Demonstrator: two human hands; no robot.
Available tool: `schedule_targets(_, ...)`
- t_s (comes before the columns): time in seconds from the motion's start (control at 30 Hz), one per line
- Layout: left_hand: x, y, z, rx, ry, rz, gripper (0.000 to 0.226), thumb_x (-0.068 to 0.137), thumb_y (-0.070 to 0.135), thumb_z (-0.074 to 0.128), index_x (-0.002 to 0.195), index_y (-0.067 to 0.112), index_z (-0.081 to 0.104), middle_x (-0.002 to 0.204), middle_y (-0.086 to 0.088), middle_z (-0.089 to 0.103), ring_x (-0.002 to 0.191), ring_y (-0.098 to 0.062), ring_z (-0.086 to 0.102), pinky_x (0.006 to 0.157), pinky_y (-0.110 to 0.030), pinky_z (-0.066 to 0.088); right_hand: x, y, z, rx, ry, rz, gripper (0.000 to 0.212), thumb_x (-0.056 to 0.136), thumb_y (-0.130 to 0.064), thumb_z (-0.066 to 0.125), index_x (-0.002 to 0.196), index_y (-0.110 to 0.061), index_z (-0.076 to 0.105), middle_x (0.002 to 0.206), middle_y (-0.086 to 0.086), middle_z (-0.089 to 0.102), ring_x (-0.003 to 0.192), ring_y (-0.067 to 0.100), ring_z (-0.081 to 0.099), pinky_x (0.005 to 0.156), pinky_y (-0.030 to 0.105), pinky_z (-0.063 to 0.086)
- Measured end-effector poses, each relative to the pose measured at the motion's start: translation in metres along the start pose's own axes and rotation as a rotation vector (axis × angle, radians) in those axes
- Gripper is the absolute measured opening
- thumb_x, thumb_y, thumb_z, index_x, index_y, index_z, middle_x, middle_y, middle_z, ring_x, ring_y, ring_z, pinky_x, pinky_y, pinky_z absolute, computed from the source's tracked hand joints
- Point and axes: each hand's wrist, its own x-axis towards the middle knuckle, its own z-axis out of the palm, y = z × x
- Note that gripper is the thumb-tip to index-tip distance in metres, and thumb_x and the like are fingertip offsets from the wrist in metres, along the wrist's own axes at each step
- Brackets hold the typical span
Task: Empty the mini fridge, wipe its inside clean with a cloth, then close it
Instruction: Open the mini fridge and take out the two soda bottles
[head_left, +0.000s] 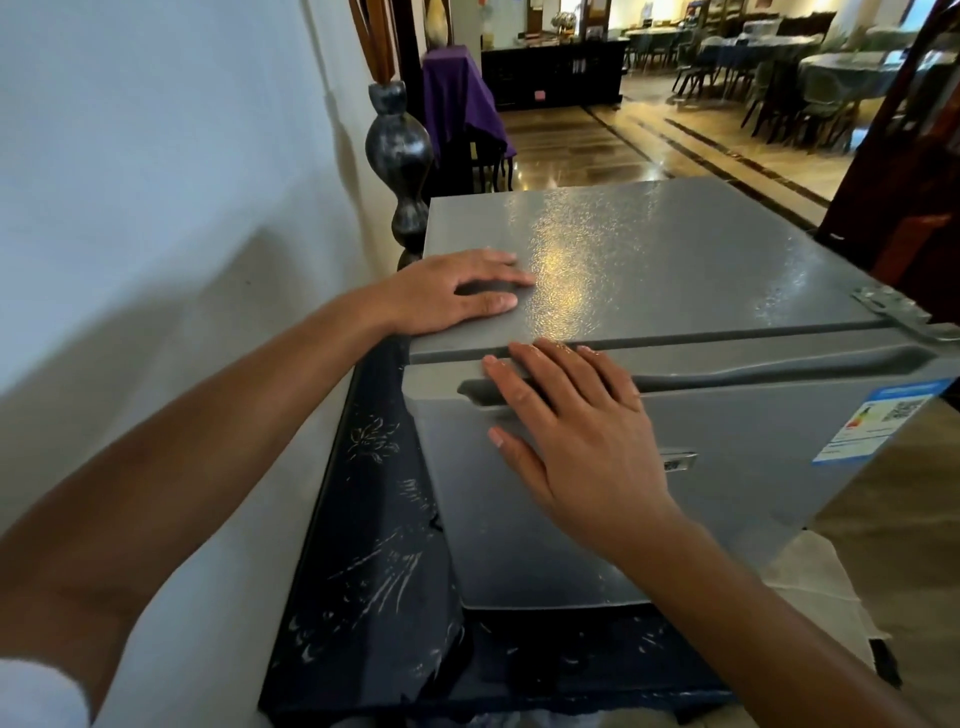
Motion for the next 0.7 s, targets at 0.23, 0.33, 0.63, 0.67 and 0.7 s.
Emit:
schedule_targets(0.23, 0.002, -0.001, 0.001, 0.011, 0.015, 0.025, 0.042, 0.099, 0.054, 0.049, 0.140, 0.050, 0.050, 0.160, 0.014, 0.035, 0.147, -0.007, 0.029, 0.121, -0.048, 0.025, 0.001, -0.004, 0.001, 0.018, 0.052, 0.069, 0.046, 0.104, -0.049, 0.041, 0.143, -0.028, 0.053, 0.144, 0.003, 0.056, 0.135, 0.027, 0.050, 0.116, 0.046, 0.032)
schedule_targets(0.33, 0.003, -0.004, 0.003, 0.036, 0.033, 0.085, 0.042, 0.100, 0.051, 0.048, 0.141, 0.046, 0.051, 0.159, 0.011, 0.037, 0.147, -0.008, 0.029, 0.120, -0.041, 0.024, 0.002, -0.007, 0.000, 0.069, 0.082, 0.084, 0.047, 0.103, -0.054, 0.040, 0.140, -0.031, 0.056, 0.142, 0.001, 0.058, 0.134, 0.025, 0.050, 0.114, 0.046, 0.034)
schedule_targets(0.63, 0.005, -0.013, 0.004, 0.087, -0.017, 0.198, 0.048, 0.098, 0.061, 0.042, 0.144, 0.047, 0.046, 0.161, 0.007, 0.035, 0.148, -0.014, 0.030, 0.118, -0.038, 0.022, 0.007, -0.037, 0.002, 0.053, 0.203, 0.245, 0.041, 0.101, -0.047, 0.050, 0.130, -0.023, 0.066, 0.130, 0.001, 0.064, 0.126, 0.023, 0.055, 0.112, 0.045, 0.035)
schedule_targets(0.67, 0.006, -0.013, 0.004, 0.083, -0.017, 0.203, 0.048, 0.098, 0.060, 0.042, 0.145, 0.046, 0.045, 0.161, 0.006, 0.034, 0.149, -0.014, 0.029, 0.118, -0.038, 0.020, 0.007, -0.039, 0.001, 0.045, 0.201, 0.258, 0.041, 0.100, -0.047, 0.051, 0.129, -0.022, 0.067, 0.129, 0.001, 0.064, 0.126, 0.023, 0.055, 0.112, 0.045, 0.035)
schedule_targets(0.7, 0.006, -0.012, 0.004, 0.085, -0.017, 0.205, 0.048, 0.099, 0.059, 0.043, 0.145, 0.046, 0.045, 0.162, 0.006, 0.034, 0.149, -0.014, 0.028, 0.117, -0.036, 0.019, 0.007, -0.041, -0.002, 0.038, 0.197, 0.269, 0.041, 0.100, -0.047, 0.052, 0.128, -0.022, 0.067, 0.129, 0.002, 0.064, 0.126, 0.023, 0.055, 0.112, 0.045, 0.035)
